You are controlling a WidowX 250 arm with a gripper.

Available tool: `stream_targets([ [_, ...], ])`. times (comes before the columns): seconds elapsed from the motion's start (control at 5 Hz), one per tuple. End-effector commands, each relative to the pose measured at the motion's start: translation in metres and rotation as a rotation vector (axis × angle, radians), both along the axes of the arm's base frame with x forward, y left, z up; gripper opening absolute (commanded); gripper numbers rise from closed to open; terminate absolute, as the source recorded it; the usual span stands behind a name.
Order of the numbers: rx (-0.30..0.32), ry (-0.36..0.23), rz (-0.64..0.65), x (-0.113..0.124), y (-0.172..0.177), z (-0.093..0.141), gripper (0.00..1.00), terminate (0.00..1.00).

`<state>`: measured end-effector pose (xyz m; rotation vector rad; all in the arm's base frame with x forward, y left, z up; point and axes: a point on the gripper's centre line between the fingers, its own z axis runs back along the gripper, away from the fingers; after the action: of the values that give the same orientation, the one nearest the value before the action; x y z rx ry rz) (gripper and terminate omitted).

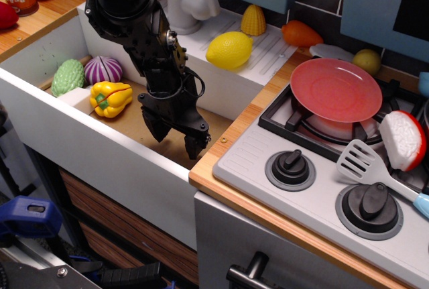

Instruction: Put lemon on plate

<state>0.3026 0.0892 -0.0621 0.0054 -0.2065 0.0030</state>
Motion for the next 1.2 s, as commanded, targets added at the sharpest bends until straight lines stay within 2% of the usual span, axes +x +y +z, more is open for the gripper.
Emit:
stream_targets([
  [0.0, 0.000, 0.000, 0.000, 0.000, 0.000, 0.000, 1.00, 0.00],
  [0.2, 0.012, 0.005, -0.045, 0.000, -0.006, 0.028, 1.00, 0.00],
  [0.4, 0.054, 0.008, -0.067, 0.002, -0.006, 0.060, 1.00, 0.00],
  [0.6, 0.125, 0.009, -0.111, 0.010, -0.008, 0.108, 1.00, 0.00],
  [0.8, 0.161, -0.033, -0.198, 0.015, -0.014, 0.127, 1.00, 0.00],
  [1.0, 0.237, -0.117, -0.304, 0.033, -0.018, 0.138, 1.00, 0.00],
])
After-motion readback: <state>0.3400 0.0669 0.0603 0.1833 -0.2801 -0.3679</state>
